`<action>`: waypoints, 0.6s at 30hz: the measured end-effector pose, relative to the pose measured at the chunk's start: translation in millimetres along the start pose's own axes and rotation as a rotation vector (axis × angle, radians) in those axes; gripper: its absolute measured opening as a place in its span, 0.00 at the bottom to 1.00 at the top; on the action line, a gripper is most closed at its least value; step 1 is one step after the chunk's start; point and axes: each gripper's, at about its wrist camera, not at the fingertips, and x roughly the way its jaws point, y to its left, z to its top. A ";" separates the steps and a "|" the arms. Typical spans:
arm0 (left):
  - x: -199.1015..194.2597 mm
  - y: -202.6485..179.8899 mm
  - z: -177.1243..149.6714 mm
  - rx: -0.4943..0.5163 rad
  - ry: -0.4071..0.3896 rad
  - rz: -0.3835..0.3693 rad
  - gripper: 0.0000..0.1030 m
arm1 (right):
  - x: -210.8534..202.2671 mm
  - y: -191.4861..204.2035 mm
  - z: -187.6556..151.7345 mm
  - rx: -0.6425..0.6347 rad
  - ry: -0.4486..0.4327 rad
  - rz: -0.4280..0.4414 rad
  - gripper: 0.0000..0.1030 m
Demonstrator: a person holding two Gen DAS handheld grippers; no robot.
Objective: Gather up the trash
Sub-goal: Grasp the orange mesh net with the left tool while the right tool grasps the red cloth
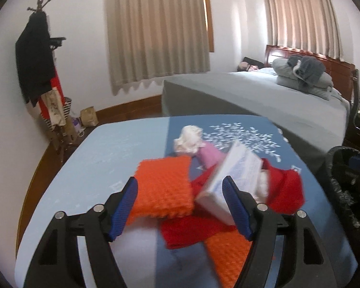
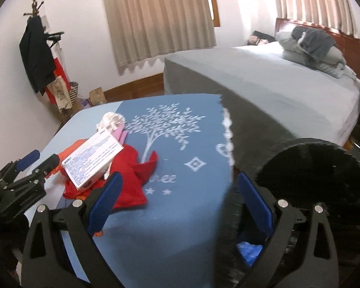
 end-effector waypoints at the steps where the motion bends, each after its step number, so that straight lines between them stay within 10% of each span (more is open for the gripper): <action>1: 1.0 3.4 -1.1 -0.005 0.003 0.006 0.69 | 7.1 5.2 -0.8 -0.006 0.013 0.010 0.91; 11: 7.1 20.4 -8.1 -0.036 0.015 0.017 0.69 | 42.6 32.1 -6.3 -0.062 0.087 0.066 0.72; 18: 13.1 17.3 -9.4 -0.039 0.017 0.008 0.69 | 46.0 42.5 -7.5 -0.096 0.129 0.182 0.12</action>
